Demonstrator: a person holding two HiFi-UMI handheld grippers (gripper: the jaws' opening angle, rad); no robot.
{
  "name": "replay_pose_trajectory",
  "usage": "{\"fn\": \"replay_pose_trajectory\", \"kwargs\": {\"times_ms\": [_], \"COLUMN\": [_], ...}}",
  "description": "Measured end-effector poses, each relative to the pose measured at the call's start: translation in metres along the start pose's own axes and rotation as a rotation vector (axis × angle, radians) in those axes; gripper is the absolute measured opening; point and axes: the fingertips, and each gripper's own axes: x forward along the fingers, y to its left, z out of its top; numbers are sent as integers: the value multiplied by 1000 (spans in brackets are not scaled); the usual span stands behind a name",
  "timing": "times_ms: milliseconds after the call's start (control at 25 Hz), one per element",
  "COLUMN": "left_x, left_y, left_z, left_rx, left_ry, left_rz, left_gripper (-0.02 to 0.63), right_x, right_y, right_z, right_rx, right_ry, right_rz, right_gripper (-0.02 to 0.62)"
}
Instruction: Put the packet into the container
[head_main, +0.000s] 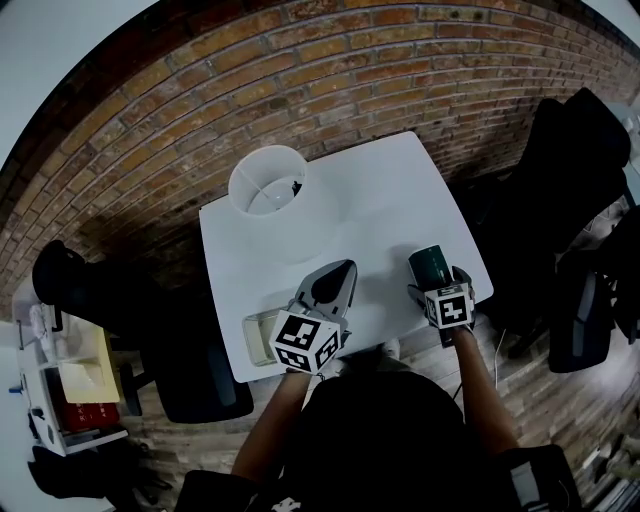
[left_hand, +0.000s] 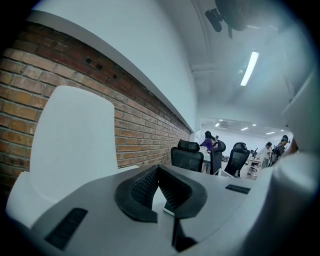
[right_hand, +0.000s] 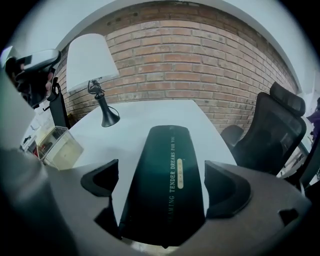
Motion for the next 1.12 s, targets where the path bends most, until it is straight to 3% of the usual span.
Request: {"fn": "replay_pose_trajectory", "kwargs": {"times_ms": [280,480,760,1120], "left_x": [-5,-8,-9,-11], "left_y": [0,-1,-3,0], "left_z": [-3,-4,-4,-5], "left_rx": [-1,-1,3,-3], "left_ry": [6,7,3,1], "left_rz": [11,19,24,38], "left_gripper": [5,5,5,5], "right_x": [6,0,-2,-9], "right_y": [-2,-11,-12,-10], "right_z": [-8,-7,-8,2], "right_rx": [-14,-7,-34,-86], "right_ry": [58,94,145,123], "right_rz": [-7,-52,-73,-71], "right_gripper": [532,435,394,367]}}
